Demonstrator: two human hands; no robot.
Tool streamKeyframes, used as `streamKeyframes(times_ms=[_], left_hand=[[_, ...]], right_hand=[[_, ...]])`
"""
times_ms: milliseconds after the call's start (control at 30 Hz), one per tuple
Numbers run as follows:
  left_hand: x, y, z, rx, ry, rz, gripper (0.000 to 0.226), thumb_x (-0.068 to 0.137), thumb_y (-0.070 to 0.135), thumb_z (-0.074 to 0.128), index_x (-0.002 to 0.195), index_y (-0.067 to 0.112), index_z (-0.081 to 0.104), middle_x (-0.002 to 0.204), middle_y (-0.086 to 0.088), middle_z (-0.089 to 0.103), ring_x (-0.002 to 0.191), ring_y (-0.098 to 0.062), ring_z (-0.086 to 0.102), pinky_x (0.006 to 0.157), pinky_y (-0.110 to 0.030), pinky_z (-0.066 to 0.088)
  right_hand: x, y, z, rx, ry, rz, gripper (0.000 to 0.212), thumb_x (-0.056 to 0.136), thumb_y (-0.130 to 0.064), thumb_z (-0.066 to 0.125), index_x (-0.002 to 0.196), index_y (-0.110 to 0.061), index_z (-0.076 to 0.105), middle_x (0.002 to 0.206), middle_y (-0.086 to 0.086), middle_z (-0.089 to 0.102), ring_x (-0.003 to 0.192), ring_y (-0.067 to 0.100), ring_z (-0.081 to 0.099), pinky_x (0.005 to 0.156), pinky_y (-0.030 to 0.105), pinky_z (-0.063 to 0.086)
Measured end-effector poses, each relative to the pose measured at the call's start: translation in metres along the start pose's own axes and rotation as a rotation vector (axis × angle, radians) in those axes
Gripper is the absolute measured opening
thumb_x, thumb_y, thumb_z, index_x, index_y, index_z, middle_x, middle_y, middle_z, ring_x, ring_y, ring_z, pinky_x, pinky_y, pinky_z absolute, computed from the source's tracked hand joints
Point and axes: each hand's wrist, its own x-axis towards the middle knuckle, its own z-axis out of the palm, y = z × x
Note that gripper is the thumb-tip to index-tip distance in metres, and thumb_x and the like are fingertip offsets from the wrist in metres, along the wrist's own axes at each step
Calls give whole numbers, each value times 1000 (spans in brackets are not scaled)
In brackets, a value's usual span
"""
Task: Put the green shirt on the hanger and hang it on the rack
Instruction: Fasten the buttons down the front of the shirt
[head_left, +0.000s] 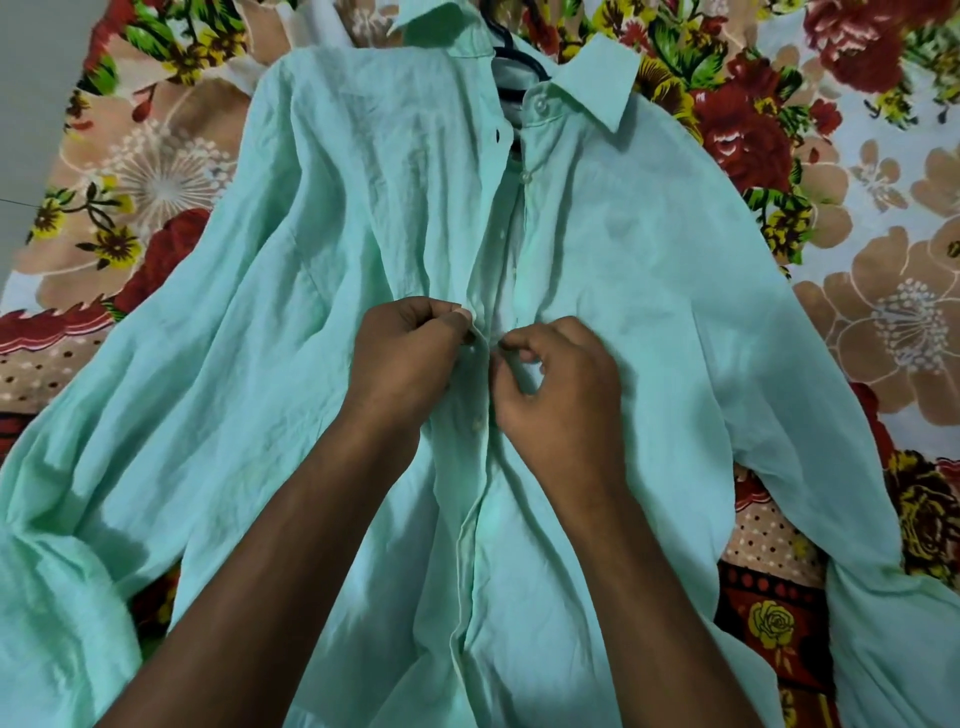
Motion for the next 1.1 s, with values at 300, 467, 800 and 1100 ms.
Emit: streamKeyframes(times_ms=[300,467,800,1100], left_hand=[[-4,4,-2,-62,-16,-18,23,91,9,63,68,9,68,69,-6,65,57,-9,56,52,-18,48],[-5,5,-2,-74,-24,-21,20,93,11,66,74,11,73,67,-1,65,56,-6,58,53,-17,49],[-9,-2,-4,-101,-106,53,15,97,9,66,88,9,79,71,1,72,64,-7,64,65,-18,54],[-3,1,-8,-62,-146,129,7,89,13,78,91,7,82,80,-12,79,70,-14,70,70,-20,58]], right_hand=[[2,-6,6,-19,34,94,3,87,-24,72,86,-22,74,80,-6,65,79,16,63,72,39,54],[11,-11,6,78,101,160,5,85,-20,73,81,-22,74,78,-7,67,77,9,63,72,26,52],[15,-18,0,584,44,455,16,87,-20,80,77,-31,77,80,-11,78,82,10,74,85,35,61],[13,-14,-10,724,-29,445,15,92,-10,74,86,-23,79,85,-9,80,85,3,75,78,15,55]])
